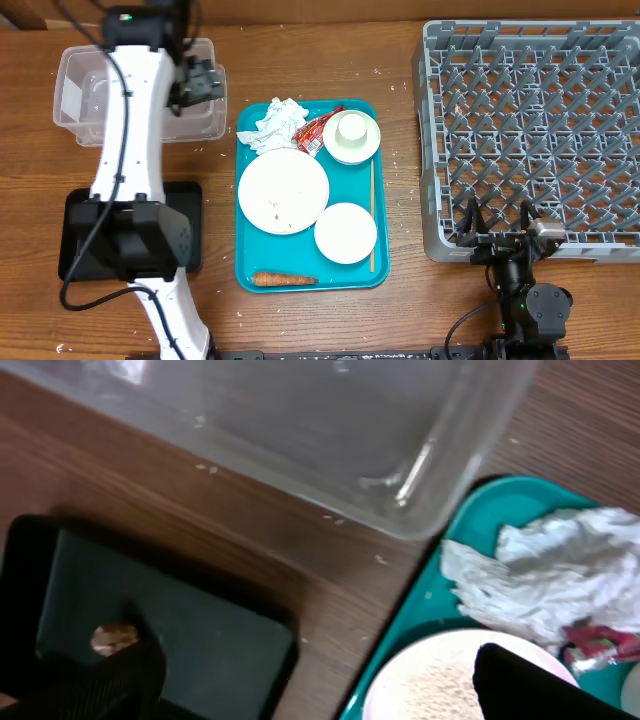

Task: Sort waste into correct bins and load items into the dishwasher

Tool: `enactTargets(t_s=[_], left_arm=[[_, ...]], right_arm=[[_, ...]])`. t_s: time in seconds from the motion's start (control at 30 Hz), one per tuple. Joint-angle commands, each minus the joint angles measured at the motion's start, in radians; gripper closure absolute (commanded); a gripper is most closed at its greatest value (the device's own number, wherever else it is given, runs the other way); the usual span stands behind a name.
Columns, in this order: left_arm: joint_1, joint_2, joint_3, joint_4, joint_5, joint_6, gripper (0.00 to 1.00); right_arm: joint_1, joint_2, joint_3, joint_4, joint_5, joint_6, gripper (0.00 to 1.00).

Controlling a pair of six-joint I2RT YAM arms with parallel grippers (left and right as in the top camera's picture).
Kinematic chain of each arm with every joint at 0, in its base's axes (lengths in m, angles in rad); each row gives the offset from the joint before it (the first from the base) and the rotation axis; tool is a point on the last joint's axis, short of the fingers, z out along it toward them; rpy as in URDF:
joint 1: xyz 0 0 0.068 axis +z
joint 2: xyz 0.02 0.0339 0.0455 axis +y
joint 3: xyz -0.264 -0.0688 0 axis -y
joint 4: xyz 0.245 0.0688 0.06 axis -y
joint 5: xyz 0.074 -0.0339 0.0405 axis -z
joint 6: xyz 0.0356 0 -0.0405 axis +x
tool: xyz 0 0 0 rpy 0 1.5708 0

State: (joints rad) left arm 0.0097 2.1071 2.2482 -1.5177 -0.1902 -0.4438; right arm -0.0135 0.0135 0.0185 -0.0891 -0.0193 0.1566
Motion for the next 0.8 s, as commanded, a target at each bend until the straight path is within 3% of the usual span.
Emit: enactTargets(t_s=[0.0,0.13,0.33,0.4,0.5,0.63,0.77], left_arm=[[0.043,0.005,0.01,-0.002,0.061,-0.017,0.0],[0.088,0.005,0.01,0.001,0.064,-0.016,0.0],[0.097,0.005,0.01,0.001,0.068,-0.016,0.0],[0.096,0.005,0.01,0.001,0.068,-0.017,0.0],[0.096,0.005,0.01,0.001,0.068,-0.017,0.0],[0.096,0.005,0.01,0.001,0.068,-0.017,0.0],[0.095,0.005,0.01,0.001,0.068,-0.017,0.0]], right_arm=[[-0.001,-0.011,-0.011,0.015,-0.002,-0.005,0.0],[-0.001,-0.011,-0.011,0.108,-0.038,0.027,0.0],[-0.001,-0.011,-0.011,0.269,-0.48,0.456,0.0],[-0.001,-0.011,-0.011,0.25,-0.554,0.508,0.0],[-0.001,-0.011,-0.011,0.364,-0.525,0.632,0.0],[-0.001,-0.011,-0.005,0.586,-0.553,0.694,0.0],[-0.001,-0.005,0.063,0.544,-0.56,0.687,0.0]])
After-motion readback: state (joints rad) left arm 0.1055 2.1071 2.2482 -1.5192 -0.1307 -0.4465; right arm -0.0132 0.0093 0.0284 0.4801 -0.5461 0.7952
